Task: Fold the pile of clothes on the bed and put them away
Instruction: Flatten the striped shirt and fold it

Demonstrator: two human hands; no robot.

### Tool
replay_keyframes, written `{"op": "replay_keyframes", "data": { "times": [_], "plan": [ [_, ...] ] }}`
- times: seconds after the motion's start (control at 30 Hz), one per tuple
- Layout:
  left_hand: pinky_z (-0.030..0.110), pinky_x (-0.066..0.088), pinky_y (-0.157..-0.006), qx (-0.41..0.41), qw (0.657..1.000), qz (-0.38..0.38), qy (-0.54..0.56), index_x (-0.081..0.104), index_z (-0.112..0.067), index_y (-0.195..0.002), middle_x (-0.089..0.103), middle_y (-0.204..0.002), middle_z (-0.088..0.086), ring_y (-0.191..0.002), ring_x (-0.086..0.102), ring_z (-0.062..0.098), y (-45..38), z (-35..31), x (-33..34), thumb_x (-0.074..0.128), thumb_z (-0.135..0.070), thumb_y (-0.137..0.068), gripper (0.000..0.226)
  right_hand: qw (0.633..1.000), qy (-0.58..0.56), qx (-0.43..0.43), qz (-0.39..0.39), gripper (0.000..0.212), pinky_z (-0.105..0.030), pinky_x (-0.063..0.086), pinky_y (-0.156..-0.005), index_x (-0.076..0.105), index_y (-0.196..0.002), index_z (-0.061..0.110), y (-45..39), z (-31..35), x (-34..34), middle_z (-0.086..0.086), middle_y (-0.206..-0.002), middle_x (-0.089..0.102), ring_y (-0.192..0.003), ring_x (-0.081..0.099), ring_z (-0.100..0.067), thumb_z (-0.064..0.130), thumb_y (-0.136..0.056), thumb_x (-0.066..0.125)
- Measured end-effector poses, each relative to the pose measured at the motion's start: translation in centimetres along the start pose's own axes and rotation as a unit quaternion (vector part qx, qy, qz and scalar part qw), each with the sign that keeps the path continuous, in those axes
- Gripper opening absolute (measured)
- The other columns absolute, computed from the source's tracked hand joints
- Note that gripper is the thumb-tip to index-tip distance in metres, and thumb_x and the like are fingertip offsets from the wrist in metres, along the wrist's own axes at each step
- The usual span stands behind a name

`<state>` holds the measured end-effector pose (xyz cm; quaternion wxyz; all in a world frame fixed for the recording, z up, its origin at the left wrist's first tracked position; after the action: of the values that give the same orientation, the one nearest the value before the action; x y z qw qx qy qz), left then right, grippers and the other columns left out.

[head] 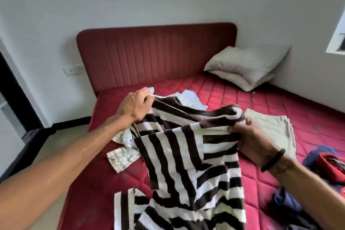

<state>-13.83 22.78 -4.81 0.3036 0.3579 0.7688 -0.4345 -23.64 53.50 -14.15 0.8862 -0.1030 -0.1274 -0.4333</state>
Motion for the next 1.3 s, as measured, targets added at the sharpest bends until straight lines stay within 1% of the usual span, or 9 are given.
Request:
{"op": "replay_keyframes", "data": {
  "times": [0.17,0.3,0.43,0.53,0.67,0.83,1.07,1.23,1.3],
  "plan": [
    [0.037,0.049,-0.06,0.082,0.985,-0.149,-0.006,0.056,-0.022,-0.073,0.067,-0.067,-0.001,-0.065,0.066,0.028,-1.0,-5.8,-11.3,0.037,-0.036,-0.093,0.031,0.983,0.051,-0.022,-0.178,0.031,-0.032,0.048,-0.059,0.062,-0.087,0.009,-2.6,6.6,0.7,-0.01,-0.076,0.057,-0.07,0.051,-0.029,-0.011,-0.076,0.041],
    [0.033,0.048,-0.05,0.181,0.952,-0.22,-0.109,0.059,-0.017,-0.083,0.064,-0.063,0.001,-0.055,0.062,0.026,-3.5,-12.6,-19.3,0.044,-0.034,-0.098,0.028,0.958,0.035,-0.046,-0.281,0.03,-0.045,0.053,-0.093,0.064,-0.095,0.018,-5.3,11.7,2.8,-0.012,-0.109,0.07,-0.096,0.065,-0.033,0.035,-0.083,0.043],
    [0.04,0.049,-0.066,0.238,0.917,-0.239,-0.212,0.054,-0.02,-0.1,0.072,-0.083,0.012,-0.074,0.067,0.039,-6.5,-18.4,-26.9,0.057,-0.045,-0.099,0.025,0.991,-0.001,-0.09,-0.103,0.064,-0.043,0.06,-0.077,0.072,-0.097,0.004,-6.9,16.0,11.6,-0.024,-0.088,0.073,-0.078,0.07,-0.038,0.066,-0.081,0.065],
    [0.044,0.052,-0.072,0.269,0.897,-0.238,-0.257,0.052,-0.025,-0.103,0.071,-0.088,0.009,-0.083,0.067,0.039,-7.7,-21.9,-30.9,0.066,-0.042,-0.096,0.023,0.982,0.112,-0.153,0.019,0.055,-0.061,0.057,-0.085,0.067,-0.106,0.01,-5.4,16.0,19.0,-0.021,-0.09,0.076,-0.084,0.072,-0.037,0.05,-0.075,0.089],
    [0.038,0.043,-0.069,0.303,0.862,-0.259,-0.311,0.052,-0.027,-0.101,0.055,-0.073,-0.001,-0.073,0.062,0.034,-7.2,-25.2,-34.2,0.069,-0.047,-0.094,0.028,0.97,0.222,-0.091,-0.033,0.011,-0.038,0.057,-0.062,0.07,-0.075,0.01,-6.6,14.8,20.3,-0.001,-0.066,0.067,-0.06,0.063,-0.019,0.002,-0.07,0.074],
    [0.039,0.046,-0.065,0.335,0.828,-0.309,-0.325,0.05,-0.023,-0.102,0.053,-0.065,-0.001,-0.061,0.054,0.028,-5.8,-25.2,-39.0,0.063,-0.059,-0.093,0.039,0.891,0.38,-0.157,-0.192,0.053,-0.028,0.048,-0.079,0.07,-0.102,0.016,-7.2,23.0,15.1,-0.006,-0.097,0.07,-0.095,0.069,-0.028,0.039,-0.056,0.056],
    [0.03,0.037,-0.056,0.347,0.823,-0.196,-0.405,0.059,-0.03,-0.082,0.057,-0.06,-0.01,-0.057,0.056,0.018,-6.3,-21.4,-39.4,0.038,-0.1,-0.067,0.074,0.76,0.49,-0.244,-0.349,0.024,-0.039,0.052,-0.085,0.072,-0.096,0.019,-4.2,38.2,10.2,-0.019,-0.112,0.071,-0.108,0.066,-0.043,0.039,-0.087,0.064],
    [0.029,0.037,-0.051,0.224,0.911,-0.218,-0.269,0.058,-0.017,-0.062,0.059,-0.055,-0.005,-0.055,0.056,0.016,-8.7,-18.3,-42.5,0.046,-0.102,-0.059,0.086,0.846,0.324,-0.301,-0.299,0.027,-0.047,0.065,-0.064,0.072,-0.102,0.013,-2.8,44.9,11.0,-0.016,-0.099,0.072,-0.069,0.076,-0.037,0.009,-0.09,0.049],
    [0.029,0.037,-0.051,0.182,0.942,-0.188,-0.212,0.062,-0.008,-0.062,0.058,-0.053,-0.001,-0.05,0.052,0.016,-9.5,-17.1,-42.9,0.068,-0.09,-0.062,0.082,0.786,0.358,-0.381,-0.33,0.025,-0.043,0.064,-0.073,0.072,-0.106,0.011,-0.4,47.2,11.8,-0.017,-0.093,0.075,-0.078,0.076,-0.035,0.009,-0.094,0.05]
  ]
}}
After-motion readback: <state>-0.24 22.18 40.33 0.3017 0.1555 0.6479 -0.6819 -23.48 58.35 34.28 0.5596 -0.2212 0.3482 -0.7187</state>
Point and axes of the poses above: each hand's wrist, its own y-axis away from the middle knuckle, its own x-axis out of the palm, z = x × y, the point moved 9 cm from there along -y, towards the middle knuckle
